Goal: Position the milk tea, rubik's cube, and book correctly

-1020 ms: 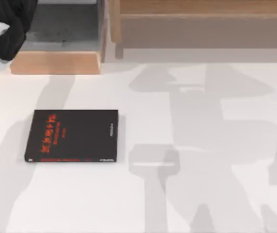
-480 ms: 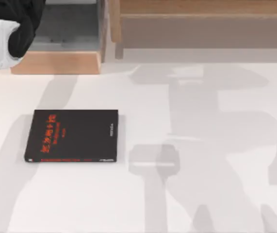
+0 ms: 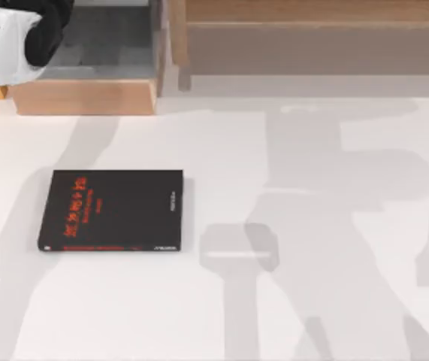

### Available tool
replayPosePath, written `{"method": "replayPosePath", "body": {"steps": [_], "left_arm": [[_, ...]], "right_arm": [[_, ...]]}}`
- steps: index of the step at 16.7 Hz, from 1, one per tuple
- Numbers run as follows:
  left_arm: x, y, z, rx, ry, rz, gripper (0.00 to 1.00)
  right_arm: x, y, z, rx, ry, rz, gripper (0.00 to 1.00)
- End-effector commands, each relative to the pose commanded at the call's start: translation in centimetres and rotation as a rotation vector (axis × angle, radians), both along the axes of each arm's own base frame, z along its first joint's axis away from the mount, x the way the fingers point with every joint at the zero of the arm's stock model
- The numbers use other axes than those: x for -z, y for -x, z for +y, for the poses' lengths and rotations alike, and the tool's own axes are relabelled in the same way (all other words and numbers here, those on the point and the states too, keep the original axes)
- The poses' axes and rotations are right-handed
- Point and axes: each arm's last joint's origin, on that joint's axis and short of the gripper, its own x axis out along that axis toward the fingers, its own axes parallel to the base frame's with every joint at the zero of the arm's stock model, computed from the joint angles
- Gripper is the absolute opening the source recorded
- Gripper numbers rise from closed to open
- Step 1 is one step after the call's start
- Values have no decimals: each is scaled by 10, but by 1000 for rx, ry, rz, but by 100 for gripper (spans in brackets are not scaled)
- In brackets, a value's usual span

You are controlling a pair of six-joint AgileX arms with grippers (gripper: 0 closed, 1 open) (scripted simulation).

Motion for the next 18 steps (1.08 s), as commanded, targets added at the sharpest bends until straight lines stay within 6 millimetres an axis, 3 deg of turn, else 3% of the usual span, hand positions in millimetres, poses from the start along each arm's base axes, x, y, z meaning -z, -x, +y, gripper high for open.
{"method": "replayPosePath", "body": {"steps": [3,16,18], "left_arm": [[0,0,0,0,0,0,100],[0,0,0,0,0,0,2],[0,0,0,0,0,0,0]], "right_arm": [[0,0,0,0,0,0,100],[0,0,0,0,0,0,100],[0,0,0,0,0,0,100]]}}
